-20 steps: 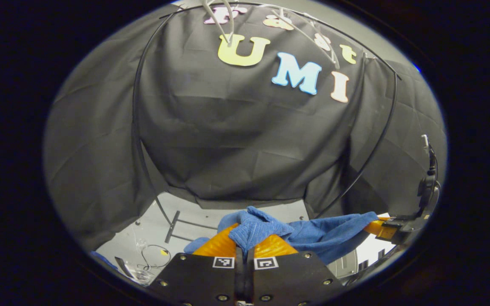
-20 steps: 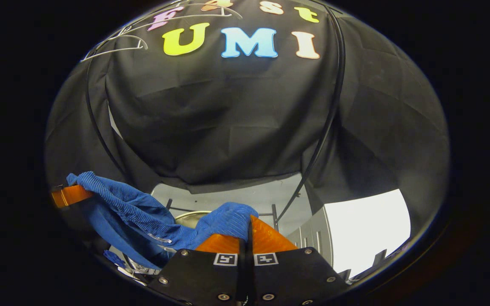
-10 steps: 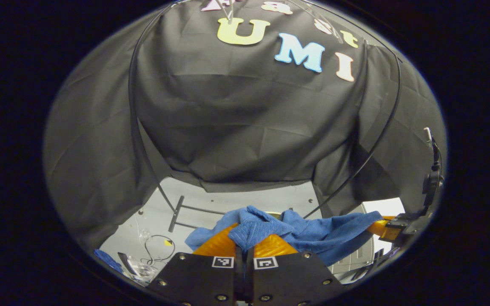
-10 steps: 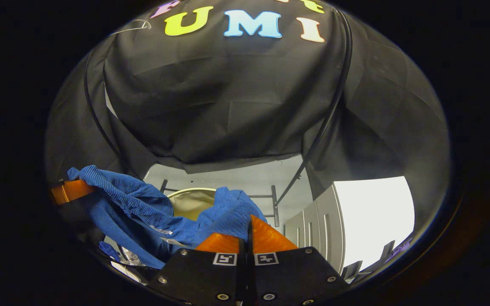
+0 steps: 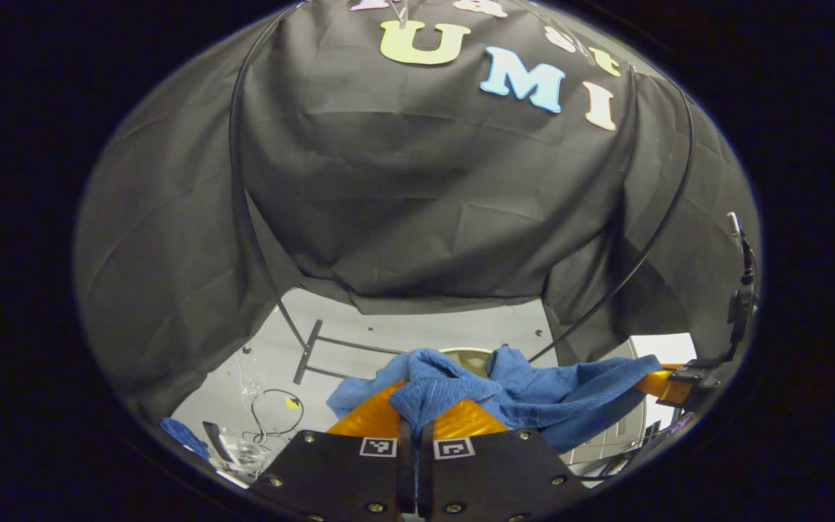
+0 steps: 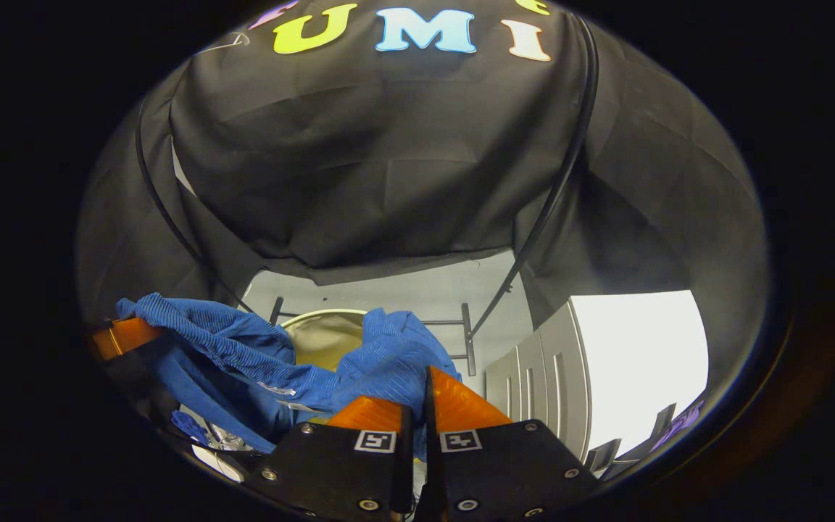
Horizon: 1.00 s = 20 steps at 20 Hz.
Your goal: Grasp the clothes on the hanger with both hands and then place them into the laundry hamper below.
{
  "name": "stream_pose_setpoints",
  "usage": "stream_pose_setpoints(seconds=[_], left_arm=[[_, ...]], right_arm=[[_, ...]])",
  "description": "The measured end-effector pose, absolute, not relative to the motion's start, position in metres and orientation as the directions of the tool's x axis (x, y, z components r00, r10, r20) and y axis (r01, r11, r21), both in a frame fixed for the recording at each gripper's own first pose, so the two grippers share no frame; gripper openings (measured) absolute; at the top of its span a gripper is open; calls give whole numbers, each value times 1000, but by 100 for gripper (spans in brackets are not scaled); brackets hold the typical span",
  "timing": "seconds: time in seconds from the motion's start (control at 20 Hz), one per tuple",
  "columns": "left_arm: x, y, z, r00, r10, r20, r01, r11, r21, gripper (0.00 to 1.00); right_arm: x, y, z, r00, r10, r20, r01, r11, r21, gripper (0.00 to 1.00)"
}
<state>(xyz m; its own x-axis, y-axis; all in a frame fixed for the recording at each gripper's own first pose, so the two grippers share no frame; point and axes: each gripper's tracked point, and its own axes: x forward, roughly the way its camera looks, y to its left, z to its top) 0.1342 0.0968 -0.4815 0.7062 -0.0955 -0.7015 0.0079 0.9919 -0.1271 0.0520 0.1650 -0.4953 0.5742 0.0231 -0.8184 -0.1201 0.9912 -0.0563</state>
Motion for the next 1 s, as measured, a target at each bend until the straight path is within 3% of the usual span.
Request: stream_pose_setpoints(seconds=[0.15, 0.25, 0.3, 0.4, 0.45, 0.5, 0.65, 0.75, 1.0], left_arm=[[130, 97, -490, 680, -88, -728, -1, 993, -121, 10], [124, 103, -492, 664, -65, -745, -19, 994, -104, 12], [124, 104, -489, 668, -57, -742, -27, 995, -100, 19], [121, 103, -473, 681, -57, -730, -34, 994, -108, 57], [119, 107, -467, 689, -43, -724, -42, 994, -99, 76], [118, 111, -458, 697, -31, -717, -44, 995, -86, 95], [113, 116, -426, 723, -11, -691, -44, 997, -62, 97], [109, 121, -392, 759, -1, -651, -42, 998, -50, 93], [101, 137, -293, 859, 53, -509, -48, 999, 23, 95]], right_arm=[[46, 173, -496, 547, 49, -836, -132, 991, -28, 12], [44, 180, -490, 533, 69, -844, -132, 991, -3, 27], [42, 181, -486, 534, 74, -842, -126, 992, 7, 49], [43, 176, -476, 538, 59, -841, -115, 993, -4, 93], [44, 172, -468, 549, 49, -834, -111, 994, -14, 98], [47, 168, -459, 561, 42, -827, -109, 994, -23, 98], [57, 160, -430, 602, 36, -798, -97, 995, -29, 98], [62, 153, -396, 653, 26, -757, -83, 996, -37, 98], [78, 146, -301, 801, 24, -598, -74, 995, -59, 98]])
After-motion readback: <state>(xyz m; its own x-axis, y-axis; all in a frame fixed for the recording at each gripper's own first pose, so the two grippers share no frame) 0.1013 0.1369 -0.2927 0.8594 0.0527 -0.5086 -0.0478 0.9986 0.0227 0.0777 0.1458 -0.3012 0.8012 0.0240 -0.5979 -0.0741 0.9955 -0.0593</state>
